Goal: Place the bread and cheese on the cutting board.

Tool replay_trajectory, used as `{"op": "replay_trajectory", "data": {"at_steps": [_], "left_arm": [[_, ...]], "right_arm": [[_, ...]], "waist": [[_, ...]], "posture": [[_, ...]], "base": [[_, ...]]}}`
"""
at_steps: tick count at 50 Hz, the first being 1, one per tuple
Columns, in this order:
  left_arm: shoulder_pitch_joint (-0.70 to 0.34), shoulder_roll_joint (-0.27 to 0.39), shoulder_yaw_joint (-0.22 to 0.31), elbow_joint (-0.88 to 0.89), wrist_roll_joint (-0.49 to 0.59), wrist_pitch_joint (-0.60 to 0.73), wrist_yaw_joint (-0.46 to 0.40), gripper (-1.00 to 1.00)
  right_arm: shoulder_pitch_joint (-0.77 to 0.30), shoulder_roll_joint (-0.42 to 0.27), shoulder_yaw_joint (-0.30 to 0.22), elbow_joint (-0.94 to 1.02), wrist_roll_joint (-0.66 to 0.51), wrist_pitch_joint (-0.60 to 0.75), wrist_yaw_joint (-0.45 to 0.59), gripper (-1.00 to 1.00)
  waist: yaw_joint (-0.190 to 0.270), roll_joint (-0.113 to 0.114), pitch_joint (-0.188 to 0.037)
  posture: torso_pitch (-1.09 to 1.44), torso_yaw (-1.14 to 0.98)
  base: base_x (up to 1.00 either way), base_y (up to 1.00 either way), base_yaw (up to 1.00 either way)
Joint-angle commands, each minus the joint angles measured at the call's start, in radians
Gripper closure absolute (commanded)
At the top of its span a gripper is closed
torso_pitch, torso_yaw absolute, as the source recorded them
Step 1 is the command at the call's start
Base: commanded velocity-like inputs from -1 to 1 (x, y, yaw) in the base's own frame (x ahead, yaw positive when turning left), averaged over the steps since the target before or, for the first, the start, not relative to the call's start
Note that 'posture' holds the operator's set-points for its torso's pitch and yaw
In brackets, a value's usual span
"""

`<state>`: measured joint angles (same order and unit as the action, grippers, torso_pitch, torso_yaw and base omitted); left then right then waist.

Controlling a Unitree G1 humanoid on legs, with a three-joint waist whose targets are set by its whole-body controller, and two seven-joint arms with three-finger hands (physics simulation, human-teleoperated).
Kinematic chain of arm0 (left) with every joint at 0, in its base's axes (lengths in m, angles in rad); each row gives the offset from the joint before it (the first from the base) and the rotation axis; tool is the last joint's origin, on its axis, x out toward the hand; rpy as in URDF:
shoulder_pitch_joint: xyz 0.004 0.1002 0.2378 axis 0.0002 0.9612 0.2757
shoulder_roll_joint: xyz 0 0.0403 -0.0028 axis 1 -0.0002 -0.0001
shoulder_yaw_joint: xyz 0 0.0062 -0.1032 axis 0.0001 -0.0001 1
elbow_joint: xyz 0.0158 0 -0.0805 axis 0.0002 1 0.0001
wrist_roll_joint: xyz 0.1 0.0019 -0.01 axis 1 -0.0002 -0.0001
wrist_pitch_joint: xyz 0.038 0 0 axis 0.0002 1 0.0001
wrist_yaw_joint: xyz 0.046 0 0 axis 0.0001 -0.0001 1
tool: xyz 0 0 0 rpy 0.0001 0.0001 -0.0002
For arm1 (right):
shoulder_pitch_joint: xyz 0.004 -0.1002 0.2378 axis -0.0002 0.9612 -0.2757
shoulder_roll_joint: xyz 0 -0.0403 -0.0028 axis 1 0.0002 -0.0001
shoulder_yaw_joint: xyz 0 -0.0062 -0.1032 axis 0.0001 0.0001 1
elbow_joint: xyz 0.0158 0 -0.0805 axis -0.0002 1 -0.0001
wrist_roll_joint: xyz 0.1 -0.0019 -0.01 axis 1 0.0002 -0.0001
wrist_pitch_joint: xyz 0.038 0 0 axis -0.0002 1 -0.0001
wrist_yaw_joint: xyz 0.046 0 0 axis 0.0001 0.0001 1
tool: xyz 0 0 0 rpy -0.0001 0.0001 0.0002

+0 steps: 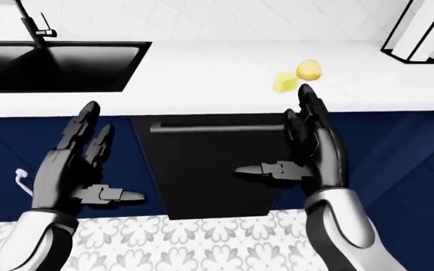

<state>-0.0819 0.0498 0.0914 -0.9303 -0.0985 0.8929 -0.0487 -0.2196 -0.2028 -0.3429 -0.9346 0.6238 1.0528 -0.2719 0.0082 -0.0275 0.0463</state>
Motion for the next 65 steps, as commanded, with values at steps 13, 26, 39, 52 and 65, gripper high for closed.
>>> {"op": "replay_trajectory", "data": {"at_steps": [13, 26, 39, 52, 65], "left_arm": [[-0.015, 0.002, 0.007, -0.038, 0.007, -0.044, 0.005, -1.0], [-0.032, 0.005, 0.009, -0.051, 0.001, -0.021, 0.008, -1.0], [-0.046, 0.006, -0.001, -0.056, 0.002, -0.003, 0.014, -1.0], [-0.028, 0.003, -0.005, -0.049, 0.005, -0.024, 0.01, -1.0], [-0.018, 0.001, -0.004, -0.052, 0.008, -0.033, 0.006, -1.0]], "right_arm": [[-0.023, -0.004, -0.005, -0.036, 0.022, -0.035, 0.004, -1.0], [-0.042, -0.02, -0.01, -0.038, 0.059, -0.026, -0.024, -1.0], [-0.072, -0.043, -0.015, -0.032, 0.093, -0.014, -0.054, -1.0], [-0.041, -0.04, -0.005, -0.035, 0.087, -0.038, -0.05, -1.0], [-0.016, -0.025, 0.002, -0.041, 0.058, -0.054, -0.023, -1.0]], "waist": [[0.013, 0.077, -0.032], [0.005, -0.013, -0.016], [0.01, 0.075, -0.03], [0.002, -0.019, -0.016], [0.012, 0.079, -0.031]], "posture": [[0.0, 0.0], [0.0, 0.0], [0.0, 0.0], [0.0, 0.0], [0.0, 0.0]], "base": [[0.19, -0.42, 0.0], [0.19, -0.42, 0.0], [0.19, -0.42, 0.0], [0.19, -0.42, 0.0], [0.2, -0.42, 0.0]]}}
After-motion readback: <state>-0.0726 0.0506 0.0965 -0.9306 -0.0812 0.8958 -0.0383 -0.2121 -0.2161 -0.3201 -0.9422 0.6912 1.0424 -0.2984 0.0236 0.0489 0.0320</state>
